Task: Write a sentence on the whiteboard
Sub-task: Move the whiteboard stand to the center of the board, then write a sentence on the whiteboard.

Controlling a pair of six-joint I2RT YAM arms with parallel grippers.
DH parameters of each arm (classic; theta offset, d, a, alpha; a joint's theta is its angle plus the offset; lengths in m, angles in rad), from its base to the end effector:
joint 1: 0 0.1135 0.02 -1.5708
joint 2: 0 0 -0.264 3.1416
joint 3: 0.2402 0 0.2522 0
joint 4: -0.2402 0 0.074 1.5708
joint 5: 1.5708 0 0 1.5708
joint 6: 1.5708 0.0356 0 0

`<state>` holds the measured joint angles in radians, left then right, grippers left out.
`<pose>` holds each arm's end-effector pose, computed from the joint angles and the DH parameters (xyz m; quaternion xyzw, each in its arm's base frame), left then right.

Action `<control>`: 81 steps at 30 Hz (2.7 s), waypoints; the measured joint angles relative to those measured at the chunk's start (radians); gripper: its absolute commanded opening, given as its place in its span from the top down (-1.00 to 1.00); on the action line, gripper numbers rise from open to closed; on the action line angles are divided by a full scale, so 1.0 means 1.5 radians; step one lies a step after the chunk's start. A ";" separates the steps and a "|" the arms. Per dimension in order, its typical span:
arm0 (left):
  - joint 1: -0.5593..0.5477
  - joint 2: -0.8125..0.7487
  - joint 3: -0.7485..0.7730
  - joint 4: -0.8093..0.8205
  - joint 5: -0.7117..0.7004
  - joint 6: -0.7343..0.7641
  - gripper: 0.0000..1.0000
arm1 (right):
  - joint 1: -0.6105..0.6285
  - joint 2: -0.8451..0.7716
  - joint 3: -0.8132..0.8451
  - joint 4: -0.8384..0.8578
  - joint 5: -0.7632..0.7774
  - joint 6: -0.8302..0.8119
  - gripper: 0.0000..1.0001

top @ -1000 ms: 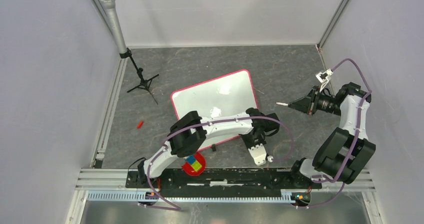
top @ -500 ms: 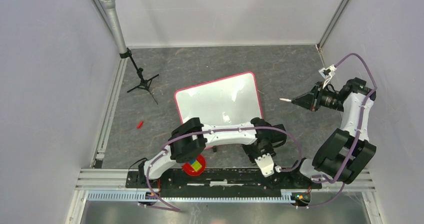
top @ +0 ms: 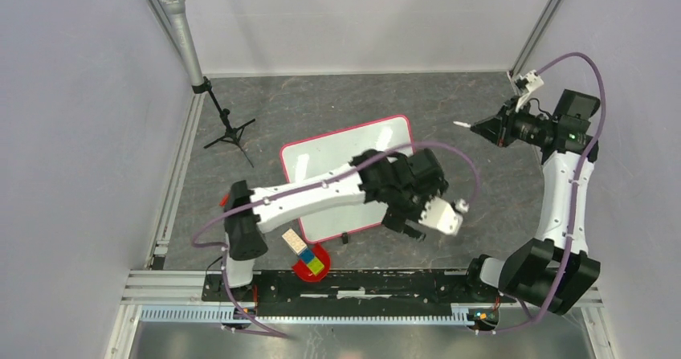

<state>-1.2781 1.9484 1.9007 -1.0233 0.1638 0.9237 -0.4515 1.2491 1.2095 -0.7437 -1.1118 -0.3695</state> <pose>0.1148 -0.4011 0.3114 0.8702 0.4192 -0.1215 0.2286 0.2364 -0.0792 0.3509 -0.1701 0.7921 0.3168 0.4933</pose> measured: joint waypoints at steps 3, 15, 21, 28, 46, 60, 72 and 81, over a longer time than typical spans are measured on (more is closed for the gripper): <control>0.057 -0.055 0.003 -0.004 0.006 -0.105 -1.00 | 0.063 -0.002 0.031 0.053 0.047 0.036 1.00; 0.379 -0.385 -0.157 -0.005 0.083 -0.370 -1.00 | 0.361 0.072 0.193 0.102 0.215 0.074 1.00; 0.492 -0.569 -0.330 0.027 0.110 -0.477 -1.00 | 0.548 0.093 0.208 0.102 0.357 0.041 1.00; 0.624 -0.706 -0.445 0.043 0.120 -0.566 -1.00 | 0.602 0.117 0.205 0.174 0.406 0.124 1.00; 0.791 -0.667 -0.546 0.075 0.209 -0.580 -1.00 | 0.788 0.137 0.156 0.202 0.459 0.019 1.00; 0.847 -0.613 -0.620 0.253 0.318 -0.630 -0.49 | 0.908 0.183 0.143 0.239 0.548 0.001 1.00; 0.847 -0.567 -0.667 0.409 0.320 -0.725 -0.36 | 0.931 0.198 0.139 0.262 0.575 0.015 1.00; 0.848 -0.547 -0.675 0.455 0.383 -0.745 -0.22 | 0.931 0.187 0.104 0.254 0.575 0.019 1.00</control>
<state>-0.0067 1.1275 0.8883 -0.3408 0.7383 -0.1944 0.9443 1.5299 1.3647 -0.3626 -0.2501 -0.3412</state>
